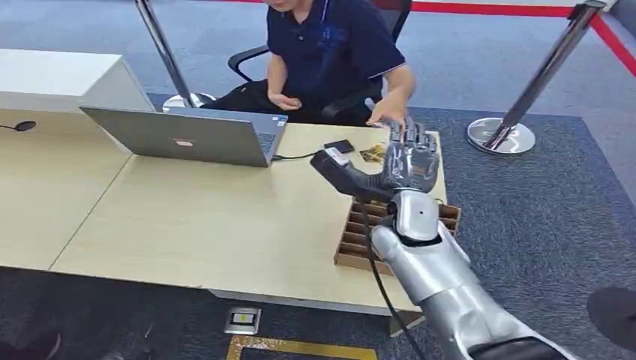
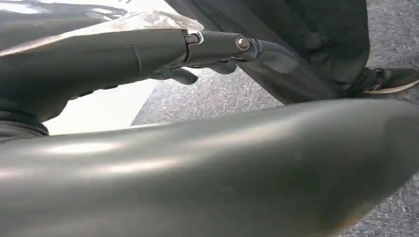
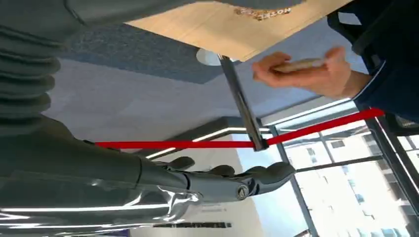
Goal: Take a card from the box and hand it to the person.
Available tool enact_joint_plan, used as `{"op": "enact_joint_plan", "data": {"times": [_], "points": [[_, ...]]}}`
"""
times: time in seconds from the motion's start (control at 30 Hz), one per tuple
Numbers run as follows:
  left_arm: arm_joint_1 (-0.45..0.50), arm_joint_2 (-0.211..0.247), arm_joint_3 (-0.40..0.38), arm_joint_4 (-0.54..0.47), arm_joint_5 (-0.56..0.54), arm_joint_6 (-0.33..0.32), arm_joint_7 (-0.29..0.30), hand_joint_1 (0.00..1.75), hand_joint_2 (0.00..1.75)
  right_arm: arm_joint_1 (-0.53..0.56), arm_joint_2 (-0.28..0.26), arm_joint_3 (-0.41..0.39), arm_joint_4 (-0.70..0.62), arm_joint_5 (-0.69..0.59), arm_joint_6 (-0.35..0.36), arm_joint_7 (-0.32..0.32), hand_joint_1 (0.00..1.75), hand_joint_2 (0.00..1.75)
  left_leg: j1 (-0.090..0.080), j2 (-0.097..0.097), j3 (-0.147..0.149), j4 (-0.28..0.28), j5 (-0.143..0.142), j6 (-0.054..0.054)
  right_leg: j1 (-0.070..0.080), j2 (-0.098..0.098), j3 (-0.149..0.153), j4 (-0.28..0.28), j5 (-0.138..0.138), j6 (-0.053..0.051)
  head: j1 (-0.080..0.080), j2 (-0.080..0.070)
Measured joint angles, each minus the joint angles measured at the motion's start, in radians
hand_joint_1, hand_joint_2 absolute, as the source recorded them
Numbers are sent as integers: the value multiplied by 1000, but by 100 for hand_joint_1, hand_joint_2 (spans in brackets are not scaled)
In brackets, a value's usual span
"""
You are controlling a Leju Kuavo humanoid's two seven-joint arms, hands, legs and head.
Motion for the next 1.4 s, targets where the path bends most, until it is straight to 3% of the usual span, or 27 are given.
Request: {"op": "enact_joint_plan", "data": {"times": [0.17,0.33,0.4,0.47,0.53,0.6,0.67,0.77,0.83,0.87,0.93,0.97,1.0,1.13,1.27,1.4], "points": [[3,0,3,0,27,2,0,0,0,205,-36,-56,-305,66,-40,-3,0,0,0,-1,-2,0,-1,0,0,0,-1,-1,0,0,0,0],[10,0,4,0,37,2,12,0,0,475,-72,-170,-675,76,-230,-54,0,0,0,-2,-4,0,-2,1,0,0,-2,-2,-1,1,0,0],[10,-1,4,1,37,0,15,0,0,580,-79,-239,-823,-74,-246,-154,0,0,0,-2,-4,0,-2,1,0,0,-3,-3,-1,1,0,0],[13,-2,4,1,37,-1,15,0,0,681,-61,-335,-959,-283,-249,-357,0,0,0,-3,-4,0,-3,2,-1,0,-3,-3,-1,1,0,0],[14,-3,4,1,37,0,15,0,0,750,-29,-445,-1045,-466,-251,-500,0,0,0,-2,-3,0,-3,1,-1,0,-3,-3,-1,1,0,0],[14,-5,4,1,44,0,15,0,0,810,-19,-527,-1116,-705,-196,-568,0,0,0,-2,-3,0,-3,1,-1,0,-2,-3,-1,1,0,0],[14,-7,5,1,48,1,10,0,0,858,-19,-585,-1148,-919,-18,-553,0,0,0,-1,-2,-1,-3,1,0,0,-2,-3,-1,1,0,0],[13,-8,5,1,45,-1,-7,0,0,909,-16,-686,-1158,-952,291,-555,0,0,0,-1,-1,0,-3,1,0,0,-1,-3,-1,1,0,0],[13,-8,5,1,36,-6,-10,0,0,910,0,-810,-1122,-882,559,-557,0,0,0,-1,0,0,-2,1,0,0,0,-3,-1,1,0,0],[12,-8,5,1,33,-8,-11,0,0,908,4,-873,-1091,-830,648,-562,0,0,0,-1,0,0,-2,1,0,0,1,-3,-1,1,0,0],[12,-8,5,1,31,-8,-11,0,0,877,8,-1027,-974,-724,762,-531,0,0,0,-1,0,0,-2,2,0,0,1,-3,0,1,0,0],[11,-8,5,1,30,-9,-12,0,0,856,8,-1107,-904,-685,768,-512,0,0,0,-1,0,0,-2,2,-1,0,1,-3,0,2,0,0],[12,-9,5,1,31,-9,-11,0,0,838,2,-1173,-829,-655,744,-525,0,0,0,-1,0,0,-2,2,-1,0,2,-3,-1,2,0,0],[7,-10,5,1,38,-9,-12,0,0,725,-86,-1417,-404,-589,511,-508,0,0,-1,-1,0,0,-3,3,-2,0,2,-4,0,3,0,0],[4,-11,5,1,40,-10,-15,0,0,655,-132,-1558,-100,-597,365,-394,0,0,-1,1,1,0,-3,3,-1,0,2,-4,0,2,0,0],[3,-10,5,1,37,-15,-21,0,0,609,-131,-1650,101,-605,259,-241,0,0,0,1,1,-1,-2,2,-1,0,2,-2,-1,2,0,0]]}}
